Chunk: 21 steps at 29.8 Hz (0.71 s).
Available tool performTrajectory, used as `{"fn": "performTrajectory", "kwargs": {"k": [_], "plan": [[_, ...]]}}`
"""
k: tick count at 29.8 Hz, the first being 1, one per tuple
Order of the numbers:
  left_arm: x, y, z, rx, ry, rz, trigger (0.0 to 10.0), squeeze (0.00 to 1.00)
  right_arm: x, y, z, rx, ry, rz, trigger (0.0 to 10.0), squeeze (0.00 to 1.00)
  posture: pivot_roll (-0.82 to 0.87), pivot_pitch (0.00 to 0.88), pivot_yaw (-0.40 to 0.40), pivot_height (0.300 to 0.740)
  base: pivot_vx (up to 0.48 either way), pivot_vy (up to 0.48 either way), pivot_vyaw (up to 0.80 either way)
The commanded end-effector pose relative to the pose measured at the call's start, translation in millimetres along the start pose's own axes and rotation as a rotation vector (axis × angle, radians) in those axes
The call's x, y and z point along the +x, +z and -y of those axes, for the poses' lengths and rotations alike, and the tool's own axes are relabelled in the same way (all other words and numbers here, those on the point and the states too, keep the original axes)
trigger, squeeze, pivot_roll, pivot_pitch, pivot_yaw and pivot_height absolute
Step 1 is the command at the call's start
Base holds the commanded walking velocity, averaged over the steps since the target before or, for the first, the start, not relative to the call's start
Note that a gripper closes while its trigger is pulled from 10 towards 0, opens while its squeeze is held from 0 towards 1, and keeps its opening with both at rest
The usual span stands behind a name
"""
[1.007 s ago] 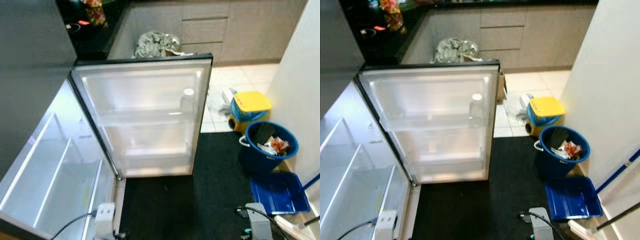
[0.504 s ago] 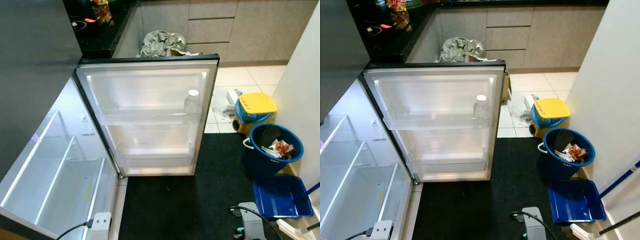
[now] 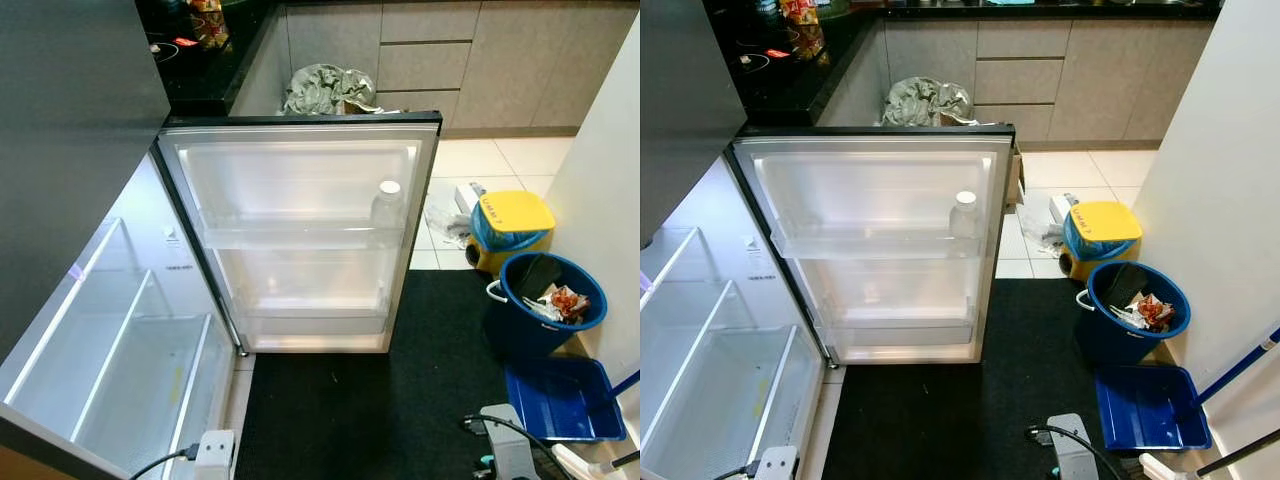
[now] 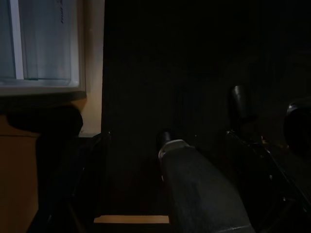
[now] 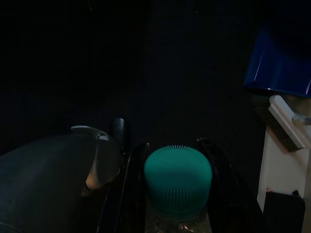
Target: Restocking fridge
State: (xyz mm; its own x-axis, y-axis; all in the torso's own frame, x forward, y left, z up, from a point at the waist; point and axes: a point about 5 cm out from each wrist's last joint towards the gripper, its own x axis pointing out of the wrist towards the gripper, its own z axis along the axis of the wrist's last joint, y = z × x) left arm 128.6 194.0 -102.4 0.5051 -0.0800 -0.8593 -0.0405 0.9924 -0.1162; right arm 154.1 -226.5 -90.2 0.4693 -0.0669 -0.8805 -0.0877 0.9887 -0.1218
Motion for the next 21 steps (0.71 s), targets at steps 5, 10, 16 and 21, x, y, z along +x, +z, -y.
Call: {"fn": "performTrajectory", "kwargs": {"k": [5, 10, 16, 21], "plan": [[-0.5, -2.7, -0.2, -0.002, -0.008, -0.015, 10.0, 0.0, 0.9, 5.9, -1.7, 0.007, 0.005, 0.018, 10.0, 0.0, -0.06, 0.0, 0.014, 0.74, 0.319, 0.0, 0.0], [-0.8, -5.3, 1.0, -0.006, -0.013, -0.02, 10.0, 0.0, 0.9, 4.9, -3.1, -0.005, 0.013, 0.012, 10.0, 0.0, -0.06, 0.0, 0.014, 0.74, 0.323, 0.0, 0.0], [-0.8, -6.8, 2.3, -0.004, -0.029, -0.033, 10.0, 0.0, 0.6, 4.9, -1.1, 0.012, 0.003, 0.019, 10.0, 0.0, -0.06, 0.0, 0.014, 0.74, 0.139, 0.0, 0.0], [-0.8, -7.1, 3.6, 0.006, -0.05, -0.039, 10.0, 0.0, 0.8, 6.1, -1.7, 0.013, 0.005, 0.027, 10.0, 0.0, -0.06, 0.0, 0.016, 0.74, 0.0, -0.431, 0.0]]}}
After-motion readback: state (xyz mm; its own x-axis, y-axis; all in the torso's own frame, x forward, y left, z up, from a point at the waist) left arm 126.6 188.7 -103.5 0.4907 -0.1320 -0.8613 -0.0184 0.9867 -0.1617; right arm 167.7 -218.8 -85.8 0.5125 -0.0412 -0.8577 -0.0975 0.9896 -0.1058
